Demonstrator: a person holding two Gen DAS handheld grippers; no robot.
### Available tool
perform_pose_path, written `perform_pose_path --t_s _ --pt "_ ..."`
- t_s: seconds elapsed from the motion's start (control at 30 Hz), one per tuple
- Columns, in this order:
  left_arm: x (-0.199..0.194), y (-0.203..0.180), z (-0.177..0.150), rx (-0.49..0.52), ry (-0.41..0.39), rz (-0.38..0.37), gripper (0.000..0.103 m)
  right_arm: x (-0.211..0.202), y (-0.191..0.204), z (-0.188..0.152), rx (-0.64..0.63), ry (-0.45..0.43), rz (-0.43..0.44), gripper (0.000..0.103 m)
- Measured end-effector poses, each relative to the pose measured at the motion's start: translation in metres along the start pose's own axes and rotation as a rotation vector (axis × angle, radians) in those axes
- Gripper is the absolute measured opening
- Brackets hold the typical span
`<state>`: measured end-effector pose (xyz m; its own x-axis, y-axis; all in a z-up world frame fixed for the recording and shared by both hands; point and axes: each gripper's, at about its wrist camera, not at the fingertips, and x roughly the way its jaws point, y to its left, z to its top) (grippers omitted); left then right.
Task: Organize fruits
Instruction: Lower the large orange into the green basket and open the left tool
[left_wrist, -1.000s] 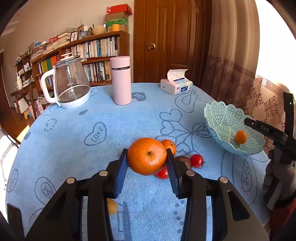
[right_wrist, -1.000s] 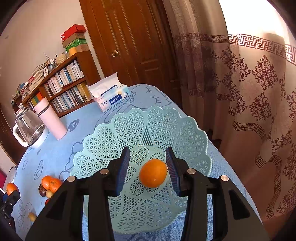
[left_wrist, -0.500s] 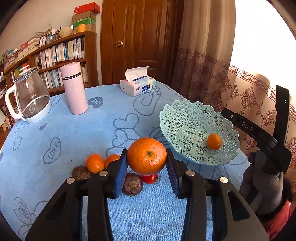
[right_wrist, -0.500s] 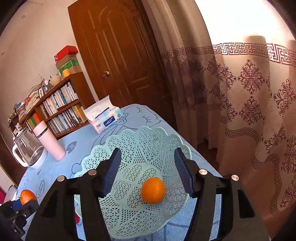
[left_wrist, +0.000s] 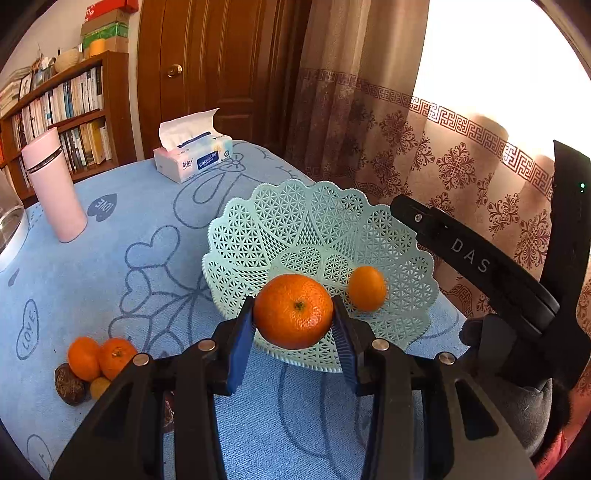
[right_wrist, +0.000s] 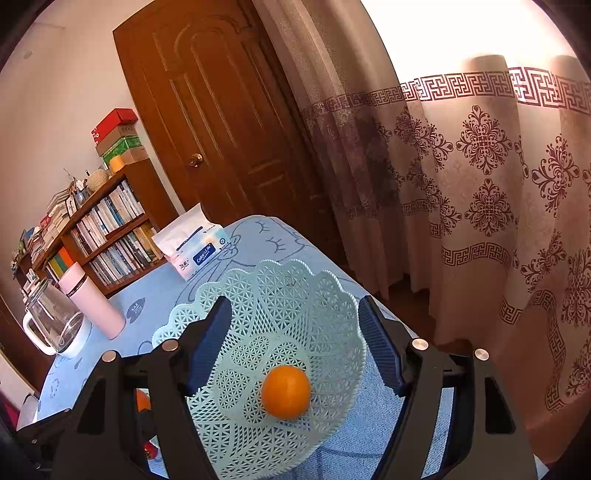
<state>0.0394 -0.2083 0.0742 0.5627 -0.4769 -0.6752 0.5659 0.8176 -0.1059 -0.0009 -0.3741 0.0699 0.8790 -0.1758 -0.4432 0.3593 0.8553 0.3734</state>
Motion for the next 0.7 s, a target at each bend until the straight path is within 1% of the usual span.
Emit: perform_pose_path --t_s 0.07,0.1,0.17,0.2,0.3,0.37,0.4,0.43,0.47,0.53,0.6,0.7 --pt "0.002 0.000 -0.001 -0.002 0.001 0.005 0.043 0.000 -0.001 0.000 0.005 0.002 0.000 0.074" --pt "0.001 0.002 -0.002 -0.007 -0.004 0.007 0.046 0.000 -0.002 0.000 0.007 0.002 0.001 0.076" --pt "-0.002 0.007 -0.002 -0.021 -0.020 0.018 0.066 0.000 -0.002 0.000 0.011 -0.003 -0.001 0.078" --pt "-0.005 0.010 -0.001 -0.030 -0.031 0.024 0.069 -0.001 -0.002 0.000 0.012 -0.006 -0.001 0.078" --pt "-0.011 0.019 0.000 -0.051 -0.047 0.034 0.072 -0.001 -0.002 0.000 0.012 -0.006 0.002 0.078" --pt "-0.015 0.024 0.000 -0.063 -0.062 0.047 0.081 -0.001 -0.003 0.001 0.013 -0.008 0.004 0.079" --pt "-0.017 0.025 0.000 -0.065 -0.072 0.058 0.082 -0.001 -0.003 0.001 0.016 -0.011 0.005 0.080" --pt "-0.019 0.026 0.000 -0.063 -0.080 0.070 0.084 -0.002 -0.004 0.001 0.019 -0.016 0.006 0.083" --pt "-0.020 0.027 -0.001 -0.059 -0.088 0.082 0.088 -0.003 -0.004 0.001 0.023 -0.021 0.007 0.085" --pt "-0.023 0.028 -0.002 -0.050 -0.107 0.106 0.093 -0.005 -0.005 0.001 0.030 -0.031 0.011 0.085" --pt "-0.027 0.029 -0.002 -0.039 -0.125 0.135 0.093 -0.007 -0.006 0.002 0.033 -0.040 0.014 0.085" --pt "-0.031 0.031 -0.003 -0.034 -0.135 0.159 0.094 -0.010 -0.006 0.003 0.036 -0.057 0.019 0.086"
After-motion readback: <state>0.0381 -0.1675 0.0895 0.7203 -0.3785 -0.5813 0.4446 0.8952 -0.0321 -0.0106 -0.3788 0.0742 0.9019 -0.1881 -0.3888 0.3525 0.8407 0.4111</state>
